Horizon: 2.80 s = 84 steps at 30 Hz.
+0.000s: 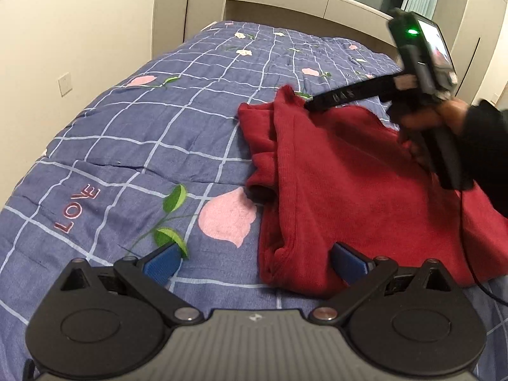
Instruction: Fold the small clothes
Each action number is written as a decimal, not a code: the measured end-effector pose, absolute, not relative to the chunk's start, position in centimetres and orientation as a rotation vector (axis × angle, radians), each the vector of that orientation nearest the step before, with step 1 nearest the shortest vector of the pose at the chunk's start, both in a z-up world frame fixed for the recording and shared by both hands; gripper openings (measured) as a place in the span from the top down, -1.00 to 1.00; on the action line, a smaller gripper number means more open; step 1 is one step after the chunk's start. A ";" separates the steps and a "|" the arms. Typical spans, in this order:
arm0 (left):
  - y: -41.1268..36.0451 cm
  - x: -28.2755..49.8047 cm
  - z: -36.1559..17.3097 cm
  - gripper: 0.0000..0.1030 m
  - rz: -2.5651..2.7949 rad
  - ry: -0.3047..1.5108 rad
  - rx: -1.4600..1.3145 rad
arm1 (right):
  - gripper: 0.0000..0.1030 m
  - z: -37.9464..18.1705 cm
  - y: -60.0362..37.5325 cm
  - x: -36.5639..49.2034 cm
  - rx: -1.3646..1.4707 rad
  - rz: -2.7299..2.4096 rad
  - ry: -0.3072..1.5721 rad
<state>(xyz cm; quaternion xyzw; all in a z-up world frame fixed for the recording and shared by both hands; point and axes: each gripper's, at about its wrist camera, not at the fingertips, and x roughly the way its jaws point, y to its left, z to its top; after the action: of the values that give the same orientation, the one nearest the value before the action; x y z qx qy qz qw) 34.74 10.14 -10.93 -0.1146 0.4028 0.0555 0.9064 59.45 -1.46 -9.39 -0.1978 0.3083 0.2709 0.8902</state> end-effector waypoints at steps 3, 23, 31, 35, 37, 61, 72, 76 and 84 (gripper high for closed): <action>10.3 35.0 -10.8 -0.99 0.113 0.843 -0.242 | -0.94 -7.3 -3.5 60.3 -0.300 0.475 0.598; 9.9 35.2 -10.8 -0.99 0.121 0.859 -0.225 | -0.99 -10.9 -14.6 44.8 -0.345 0.405 0.611; 10.1 35.1 -10.8 -0.99 0.119 0.857 -0.224 | -0.99 -6.8 -9.7 48.6 -0.320 0.540 0.532; 10.1 34.9 -10.8 -0.99 0.119 0.851 -0.223 | -0.99 -7.5 -4.5 53.1 -0.364 0.642 0.588; 10.1 34.8 -10.8 -0.99 0.118 0.849 -0.220 | -0.99 -8.6 -1.9 55.2 -0.425 0.674 0.657; 12.0 35.6 -10.2 -0.63 0.067 0.792 -0.454 | -0.99 -9.3 -16.3 38.2 -0.415 0.265 0.494; 14.7 37.7 -11.0 -0.69 0.140 0.738 -0.698 | -0.99 -12.4 -14.3 37.9 -0.519 0.219 0.452; 14.5 39.1 -11.0 -0.06 0.171 0.753 -0.695 | -0.99 -12.4 -14.4 38.1 -0.518 0.222 0.451; 13.1 40.0 -9.2 0.64 0.144 0.750 -0.660 | -0.99 -12.3 -14.5 38.1 -0.499 0.227 0.454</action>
<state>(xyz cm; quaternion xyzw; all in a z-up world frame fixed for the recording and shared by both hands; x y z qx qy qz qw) 39.96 13.07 -9.16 -0.3164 0.3591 0.0688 0.8753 38.12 -14.45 -12.32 -0.2441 0.2224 0.1111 0.9373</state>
